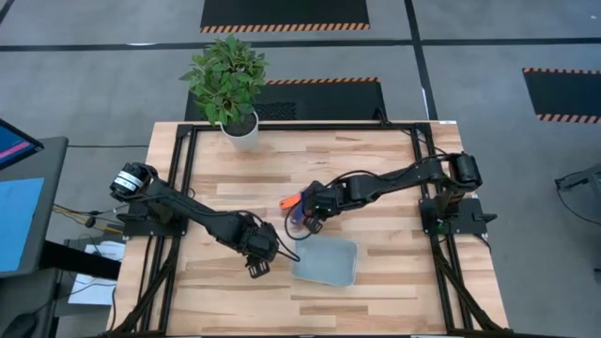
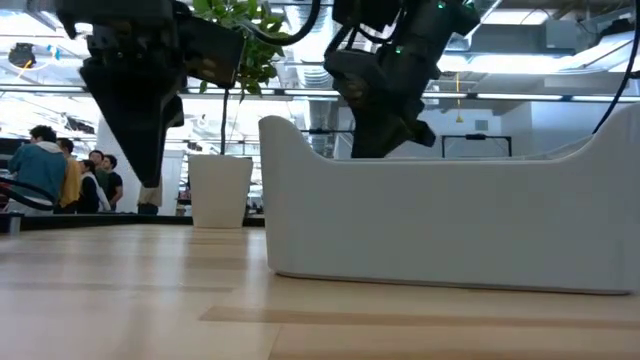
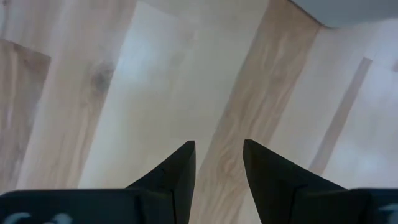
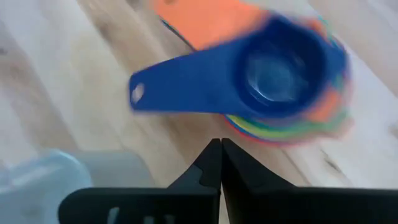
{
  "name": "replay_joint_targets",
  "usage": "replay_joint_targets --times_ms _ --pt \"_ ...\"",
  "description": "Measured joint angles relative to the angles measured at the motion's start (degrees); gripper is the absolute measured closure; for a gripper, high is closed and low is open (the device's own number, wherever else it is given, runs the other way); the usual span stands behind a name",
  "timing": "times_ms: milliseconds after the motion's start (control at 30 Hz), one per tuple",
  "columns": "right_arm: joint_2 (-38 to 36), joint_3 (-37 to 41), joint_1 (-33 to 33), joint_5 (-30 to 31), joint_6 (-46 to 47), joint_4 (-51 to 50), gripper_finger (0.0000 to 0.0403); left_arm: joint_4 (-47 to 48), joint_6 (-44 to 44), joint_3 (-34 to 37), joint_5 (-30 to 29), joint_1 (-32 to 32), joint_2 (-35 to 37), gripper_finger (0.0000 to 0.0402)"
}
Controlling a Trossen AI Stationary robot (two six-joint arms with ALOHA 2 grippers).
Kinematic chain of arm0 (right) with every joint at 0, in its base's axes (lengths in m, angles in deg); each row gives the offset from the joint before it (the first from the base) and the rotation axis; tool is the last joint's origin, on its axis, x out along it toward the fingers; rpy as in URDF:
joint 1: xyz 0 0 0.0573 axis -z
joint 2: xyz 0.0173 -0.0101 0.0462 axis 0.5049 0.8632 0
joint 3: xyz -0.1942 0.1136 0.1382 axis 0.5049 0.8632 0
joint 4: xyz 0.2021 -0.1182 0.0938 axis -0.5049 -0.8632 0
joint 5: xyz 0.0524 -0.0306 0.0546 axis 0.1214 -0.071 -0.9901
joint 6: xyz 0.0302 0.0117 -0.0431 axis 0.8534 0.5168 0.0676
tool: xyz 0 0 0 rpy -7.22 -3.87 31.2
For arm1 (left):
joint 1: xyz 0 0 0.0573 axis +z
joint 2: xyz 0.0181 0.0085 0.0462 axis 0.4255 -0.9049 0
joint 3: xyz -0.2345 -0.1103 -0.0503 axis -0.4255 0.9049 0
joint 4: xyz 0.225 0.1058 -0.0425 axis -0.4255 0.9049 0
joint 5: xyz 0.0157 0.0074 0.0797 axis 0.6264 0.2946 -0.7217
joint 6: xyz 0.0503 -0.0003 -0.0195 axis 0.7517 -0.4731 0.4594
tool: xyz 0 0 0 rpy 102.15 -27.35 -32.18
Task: Nest measuring cups in basket
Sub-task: Adjust the dark blue measuring cup
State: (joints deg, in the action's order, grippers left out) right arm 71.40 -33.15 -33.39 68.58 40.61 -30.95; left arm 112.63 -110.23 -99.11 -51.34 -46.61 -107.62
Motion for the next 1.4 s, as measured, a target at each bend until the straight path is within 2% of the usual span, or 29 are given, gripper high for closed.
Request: replay_joint_targets --times_ms 267,433,567,733,867,967,1233,1400 --pt "-1.68 0.17 -0.71 0.07 1.63 -6.67 0.0388 0.17 0.0 0.0 -0.44 0.5 0.0 0.0278" --pt "-3.66 0.11 -1.25 0.26 1.79 -7.44 0.0378 -1.77 1.13 0.0 -2.11 0.96 0.0 0.0278" --pt "-5.45 0.1 -1.22 0.12 0.31 -6.62 0.0373 -6.77 6.01 0.0 -3.54 2.29 0.0 0.0278" --pt "-5.71 0.02 -1.67 -2.77 -1.64 -1.96 0.0386 -5.43 5.73 0.0 -3.82 3.32 0.0 0.0278" --pt "-3.24 0.09 -2.95 -3.16 -2.88 0.14 0.0389 -0.64 4.57 0.03 -3.66 3.01 0.0 0.0278" --pt "-2.16 0.09 -3.28 -3.35 -3.18 3.99 0.0379 6.98 3.06 0.06 -3.55 2.23 0.0 0.0278" --pt "-1.25 -0.01 -3.09 -3.03 -6.26 11.61 0.0379 35.44 -3.41 0.08 -4.96 -2.02 0.0 0.0278" --pt "-1.23 -8.02 -0.92 -2.95 -14.43 11.47 0.0388 37.71 -5.2 4.03 -4.88 -5.94 1.16 0.0287"
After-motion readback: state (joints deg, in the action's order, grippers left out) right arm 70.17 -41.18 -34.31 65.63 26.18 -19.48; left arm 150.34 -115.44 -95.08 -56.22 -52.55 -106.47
